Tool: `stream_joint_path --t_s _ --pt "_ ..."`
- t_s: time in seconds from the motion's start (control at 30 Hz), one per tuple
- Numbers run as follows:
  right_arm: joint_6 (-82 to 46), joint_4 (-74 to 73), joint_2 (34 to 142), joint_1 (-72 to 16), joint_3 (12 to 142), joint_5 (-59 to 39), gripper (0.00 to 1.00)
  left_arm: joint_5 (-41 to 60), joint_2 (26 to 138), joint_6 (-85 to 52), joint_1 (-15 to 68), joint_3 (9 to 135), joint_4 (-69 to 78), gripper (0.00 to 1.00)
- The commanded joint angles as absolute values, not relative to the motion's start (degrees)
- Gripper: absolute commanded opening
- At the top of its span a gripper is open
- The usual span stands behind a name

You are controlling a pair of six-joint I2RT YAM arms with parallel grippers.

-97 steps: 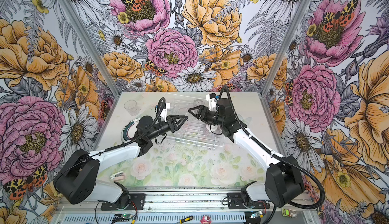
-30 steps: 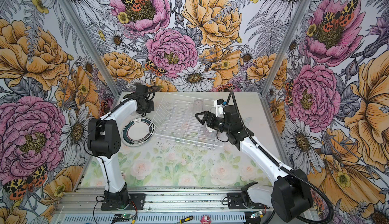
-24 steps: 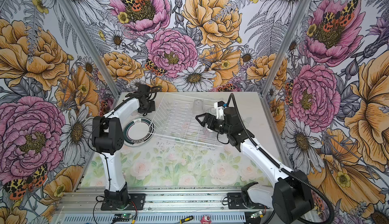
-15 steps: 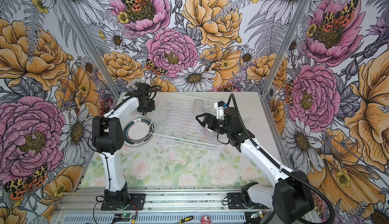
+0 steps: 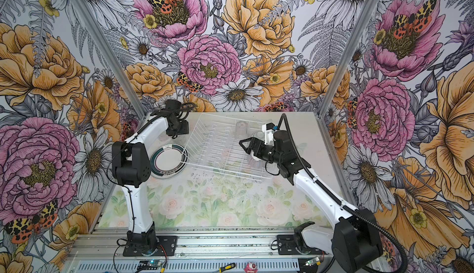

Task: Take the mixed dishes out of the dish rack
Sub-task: 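Lower the glass upright beside the first glass and open the left gripper, then move the left gripper back toward the rack while the right gripper reaches into it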

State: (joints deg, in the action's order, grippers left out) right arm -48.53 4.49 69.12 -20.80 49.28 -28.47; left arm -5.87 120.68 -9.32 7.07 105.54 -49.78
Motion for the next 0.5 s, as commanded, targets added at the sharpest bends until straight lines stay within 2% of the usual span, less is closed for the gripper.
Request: stream_joint_path --t_s 0.0,0.03,0.07,0.27,0.47 --pt "-48.3 4.2 68.92 -20.21 49.76 -27.74 0.99 -7.26 116.04 -8.81 7.45 105.65 -49.9 0.84" --pt "-48.13 4.16 69.16 -20.07 49.88 -27.6 0.99 -7.72 115.02 -8.82 7.47 105.38 -49.75 0.93" --pt "-47.87 4.14 69.21 -20.0 49.9 -27.37 0.99 -8.25 114.21 -8.93 7.45 105.14 -49.75 0.98" --pt "-47.46 4.09 67.8 -16.21 49.22 -26.16 0.99 -10.6 107.48 -9.9 9.16 101.06 -48.95 0.99" --pt "-48.07 4.13 67.48 -14.08 48.02 -25.18 0.99 -9.63 96.89 -12.43 12.21 91.18 -42.83 0.99"
